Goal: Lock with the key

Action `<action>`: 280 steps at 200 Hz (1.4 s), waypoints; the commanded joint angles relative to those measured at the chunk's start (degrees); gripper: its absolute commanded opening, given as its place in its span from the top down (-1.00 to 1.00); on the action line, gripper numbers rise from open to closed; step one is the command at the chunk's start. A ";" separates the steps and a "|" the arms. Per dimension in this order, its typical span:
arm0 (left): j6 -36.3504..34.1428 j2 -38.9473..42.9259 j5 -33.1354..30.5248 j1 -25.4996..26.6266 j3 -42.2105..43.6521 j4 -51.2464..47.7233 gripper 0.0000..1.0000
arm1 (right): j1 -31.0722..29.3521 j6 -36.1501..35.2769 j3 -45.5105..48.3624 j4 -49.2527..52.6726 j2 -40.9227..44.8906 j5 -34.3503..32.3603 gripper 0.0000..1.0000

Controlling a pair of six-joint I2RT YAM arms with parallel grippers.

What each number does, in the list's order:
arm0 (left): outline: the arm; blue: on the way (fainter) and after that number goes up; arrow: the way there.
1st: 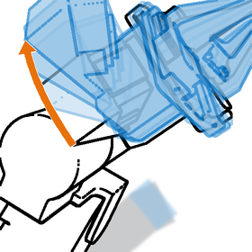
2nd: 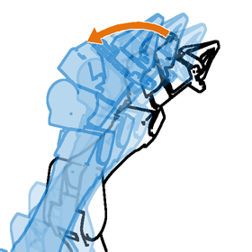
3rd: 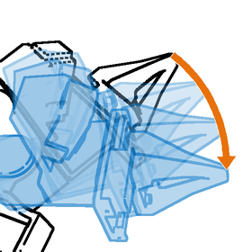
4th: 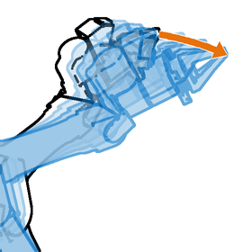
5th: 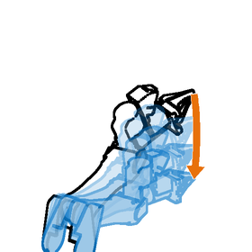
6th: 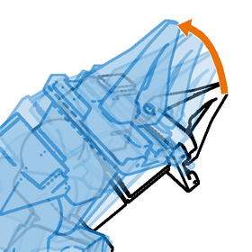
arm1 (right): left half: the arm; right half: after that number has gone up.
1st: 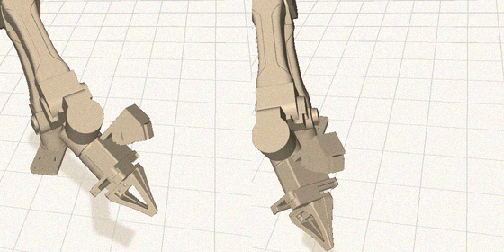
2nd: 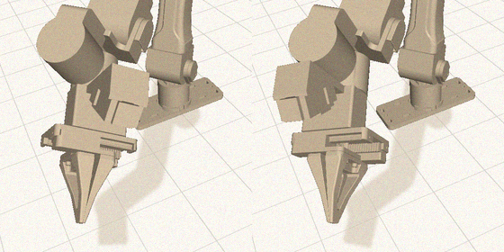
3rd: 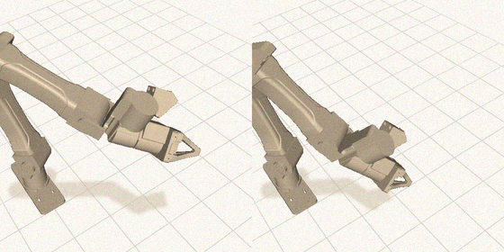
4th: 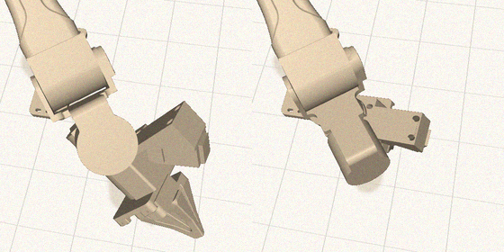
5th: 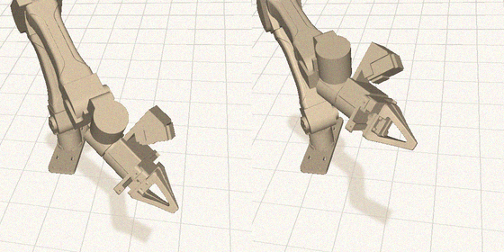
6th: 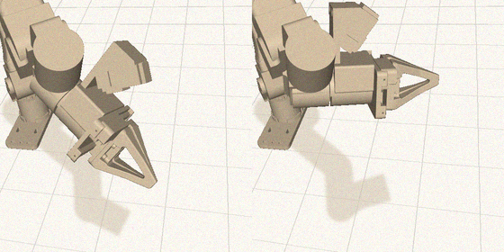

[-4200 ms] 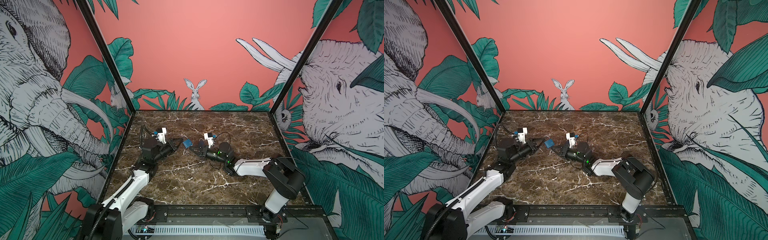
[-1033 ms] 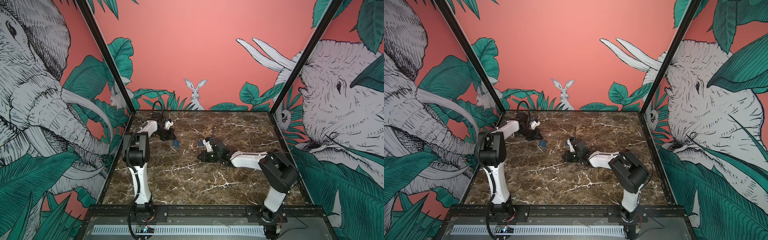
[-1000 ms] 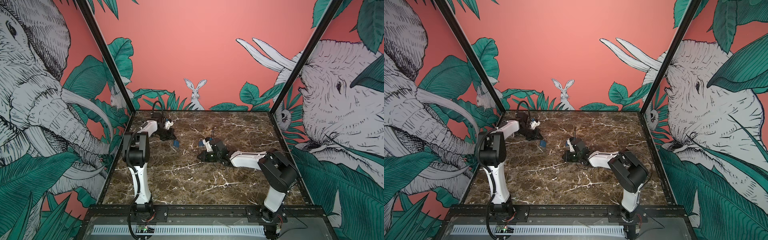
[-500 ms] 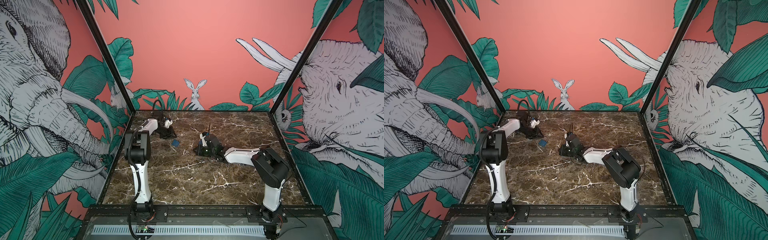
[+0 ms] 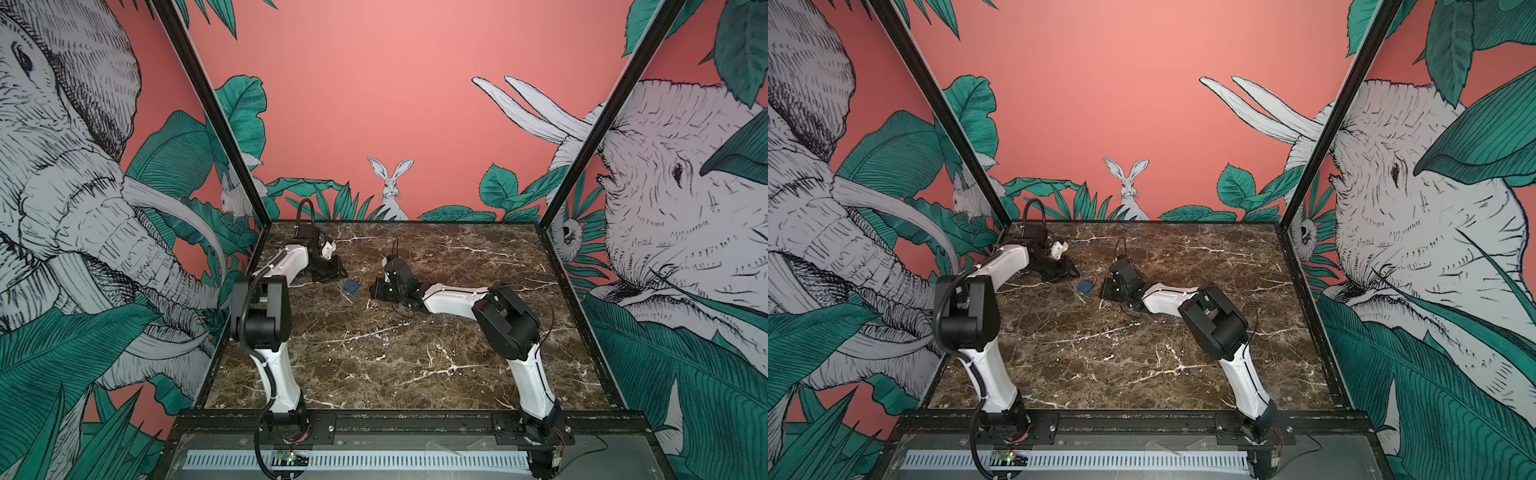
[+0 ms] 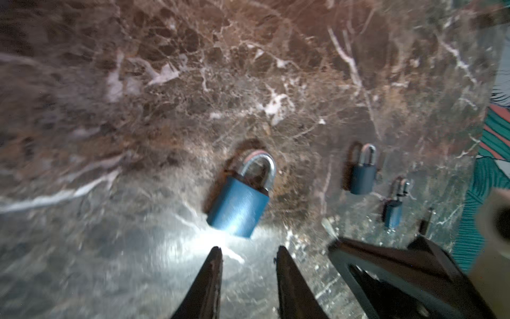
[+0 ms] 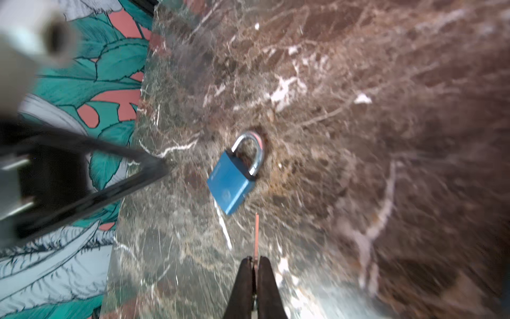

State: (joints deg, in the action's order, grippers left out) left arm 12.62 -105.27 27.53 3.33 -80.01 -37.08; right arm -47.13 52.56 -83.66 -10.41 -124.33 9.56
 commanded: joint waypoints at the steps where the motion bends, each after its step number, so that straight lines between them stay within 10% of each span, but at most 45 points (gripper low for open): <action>1: 6.53 11.38 0.58 -0.32 6.15 5.72 0.31 | -0.66 1.87 -3.54 1.97 -2.55 -2.69 1.00; 144: 23.28 54.06 0.32 -1.24 32.88 16.44 0.16 | -2.26 2.44 -14.00 7.10 -11.54 -1.35 1.00; 280: 22.37 67.59 -4.06 -1.22 35.70 3.50 -0.03 | -0.77 -2.18 -7.41 14.84 -1.62 -3.06 -0.39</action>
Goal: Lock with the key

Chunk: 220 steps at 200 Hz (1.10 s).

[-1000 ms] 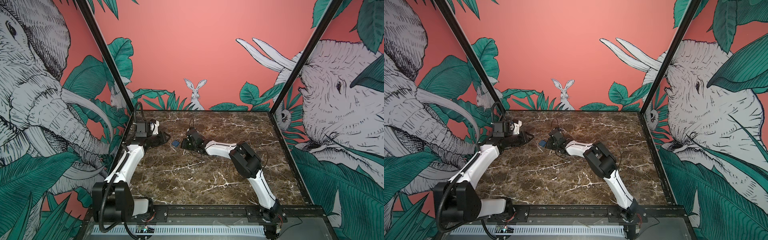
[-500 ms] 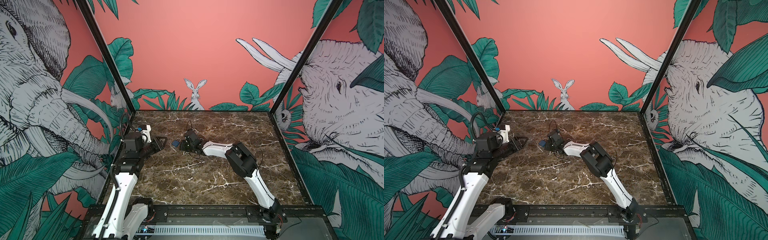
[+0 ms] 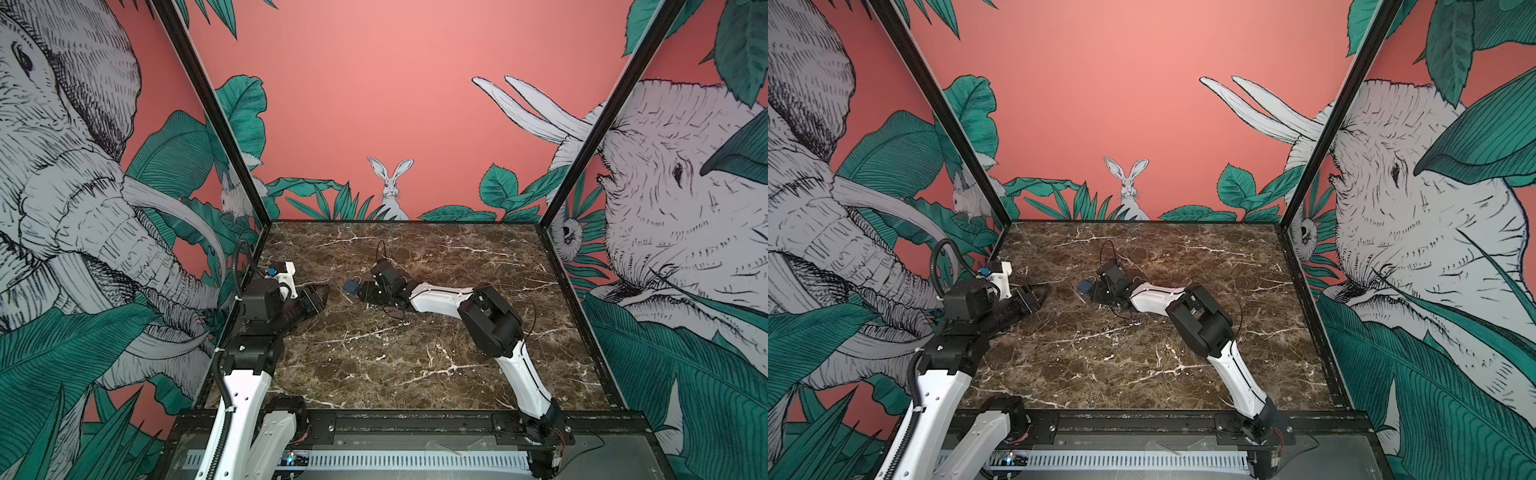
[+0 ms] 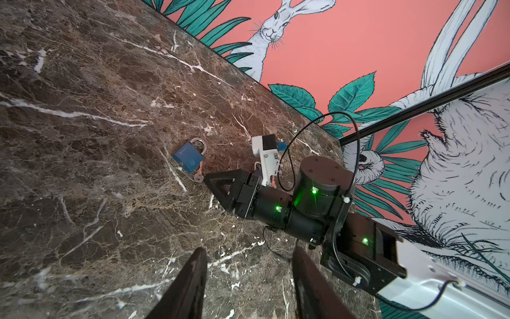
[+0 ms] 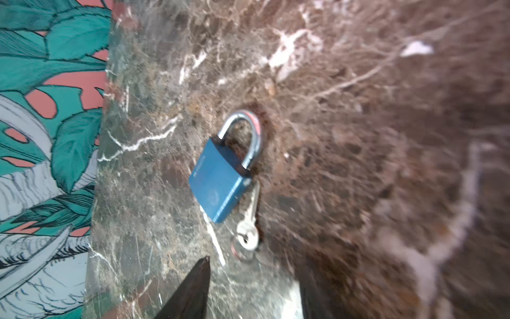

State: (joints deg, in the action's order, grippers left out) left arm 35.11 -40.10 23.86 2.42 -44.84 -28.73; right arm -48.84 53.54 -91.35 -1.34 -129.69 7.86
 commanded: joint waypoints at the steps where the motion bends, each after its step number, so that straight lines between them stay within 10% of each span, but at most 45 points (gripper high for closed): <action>1: -0.08 2.53 -0.39 -0.31 0.54 -4.98 -0.03 | 0.98 -3.26 0.25 6.02 3.87 -1.36 -0.41; 22: 0.95 5.30 -0.77 -0.37 1.73 -6.51 -0.07 | 1.44 -7.27 -0.86 10.09 6.23 -0.91 -0.96; 54: 2.56 8.66 0.11 -0.31 4.79 -7.02 -0.24 | 1.54 -14.45 -2.33 20.09 11.71 -2.99 -0.97; 71: 2.33 9.53 2.45 -0.31 7.03 -6.41 -0.98 | 1.63 -17.50 -2.09 26.09 15.40 -5.62 -0.97; 113: -0.91 11.85 3.04 -0.31 10.02 -9.52 -0.99 | 1.99 -20.76 -1.86 44.74 22.71 -19.07 -0.98; 142: -0.84 14.26 1.99 -0.22 12.40 -11.70 -0.99 | 2.12 -21.77 12.61 39.32 32.64 -28.64 -0.98; 220: 1.61 16.54 3.24 -0.22 20.22 -8.07 -0.99 | 7.40 -27.13 26.37 38.05 39.38 -22.97 -0.97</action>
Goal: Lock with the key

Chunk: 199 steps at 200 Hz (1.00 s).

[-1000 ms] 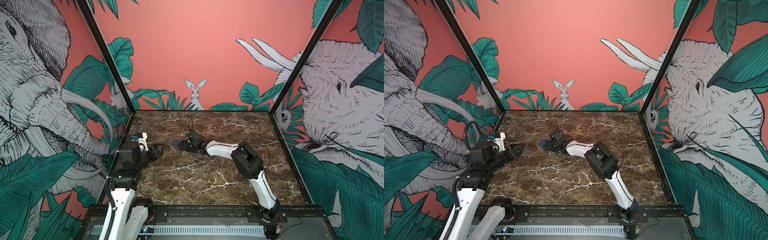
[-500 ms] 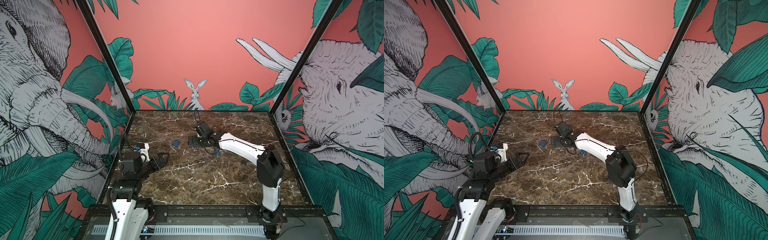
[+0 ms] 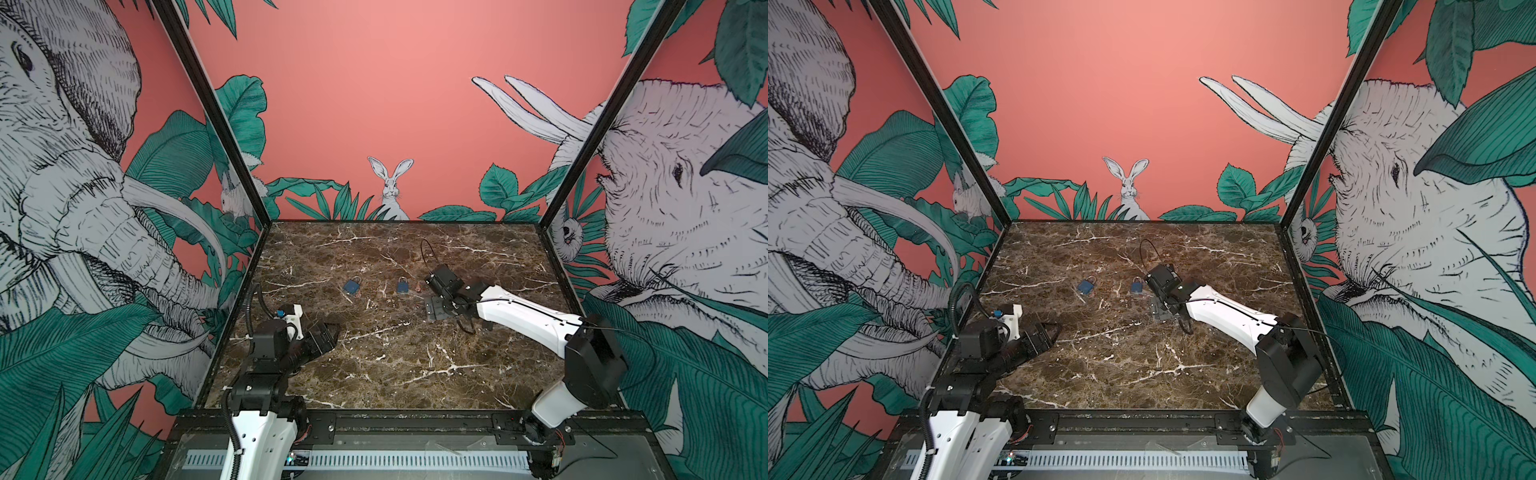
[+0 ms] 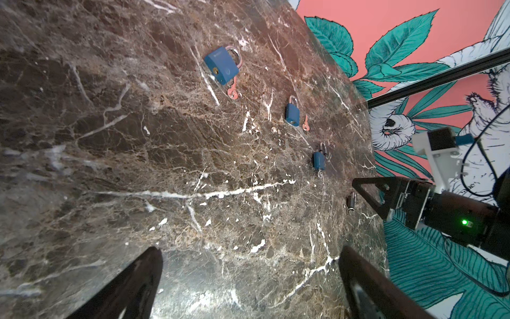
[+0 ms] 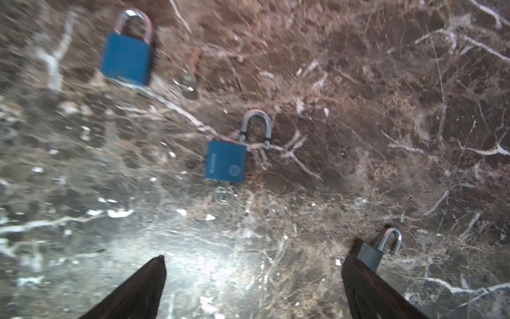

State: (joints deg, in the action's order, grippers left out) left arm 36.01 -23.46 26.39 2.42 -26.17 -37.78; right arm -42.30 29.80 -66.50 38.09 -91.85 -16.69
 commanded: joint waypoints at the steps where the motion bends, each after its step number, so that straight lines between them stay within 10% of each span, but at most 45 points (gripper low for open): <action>1: 0.72 -0.05 0.60 -0.22 1.60 0.96 -0.99 | 0.88 -3.46 1.62 -1.50 1.57 1.66 -0.97; 199: 2.52 -6.06 -6.68 -0.22 -3.64 -1.56 -0.99 | 5.30 -2.13 -8.00 -8.73 -20.00 12.97 -0.40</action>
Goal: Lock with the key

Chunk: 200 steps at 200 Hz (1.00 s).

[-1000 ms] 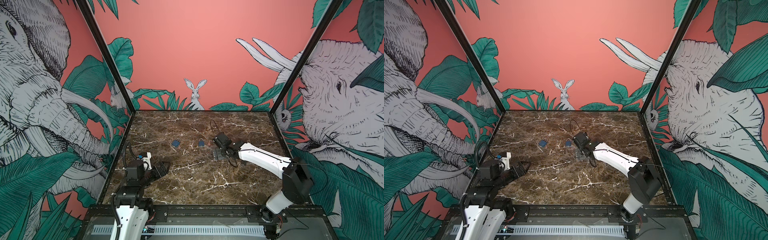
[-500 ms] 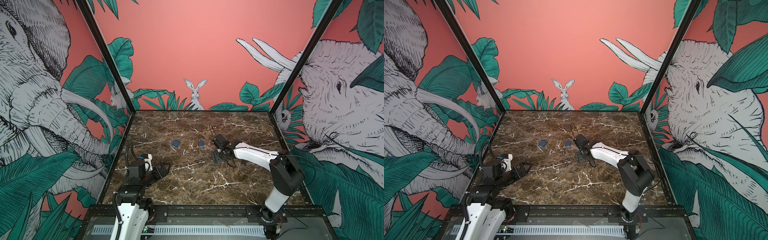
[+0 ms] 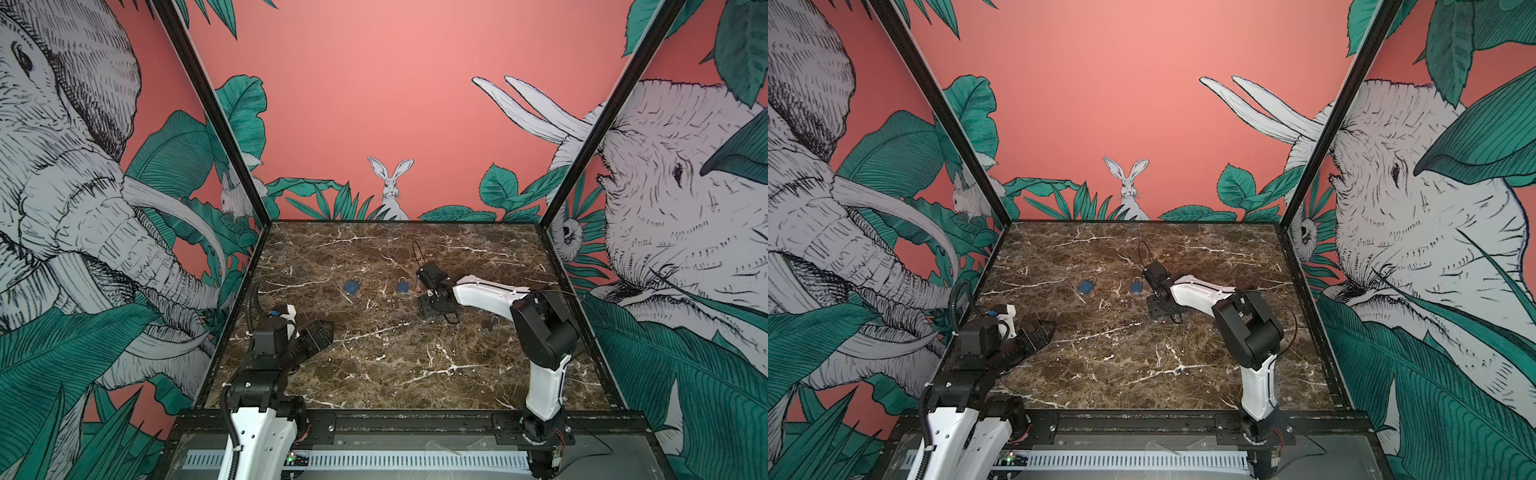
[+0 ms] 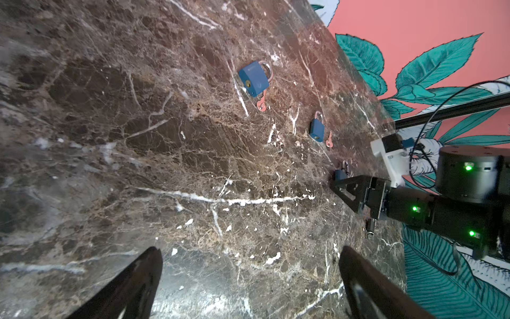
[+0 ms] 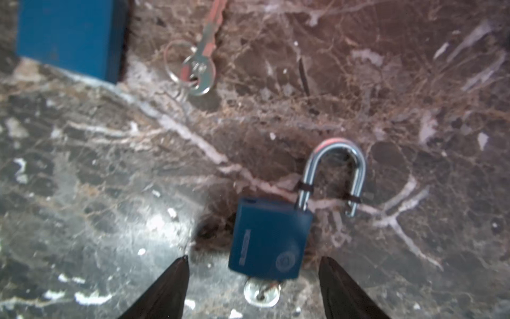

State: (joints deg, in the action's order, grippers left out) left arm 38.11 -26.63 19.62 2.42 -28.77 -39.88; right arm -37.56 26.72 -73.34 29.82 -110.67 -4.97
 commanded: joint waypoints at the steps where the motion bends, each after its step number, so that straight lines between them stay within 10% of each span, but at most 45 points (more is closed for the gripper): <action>1: 0.45 -3.03 -0.09 -0.22 -1.16 0.47 -0.99 | 0.56 0.96 -1.17 -0.47 -1.20 1.27 -0.39; 137: -5.98 -5.14 -7.49 -0.22 -5.80 -1.47 -0.99 | 0.65 -3.88 -0.62 0.54 -0.04 1.18 0.48; 200: -8.57 -11.99 2.28 -0.22 -7.27 0.80 -0.98 | 0.48 -11.07 3.49 -3.41 7.99 9.30 0.76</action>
State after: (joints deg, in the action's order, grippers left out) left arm 31.24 -35.66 16.58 2.42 -34.15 -40.34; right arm -37.04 19.40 -71.64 28.45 -108.99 -0.30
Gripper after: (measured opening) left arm 0.994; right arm 0.364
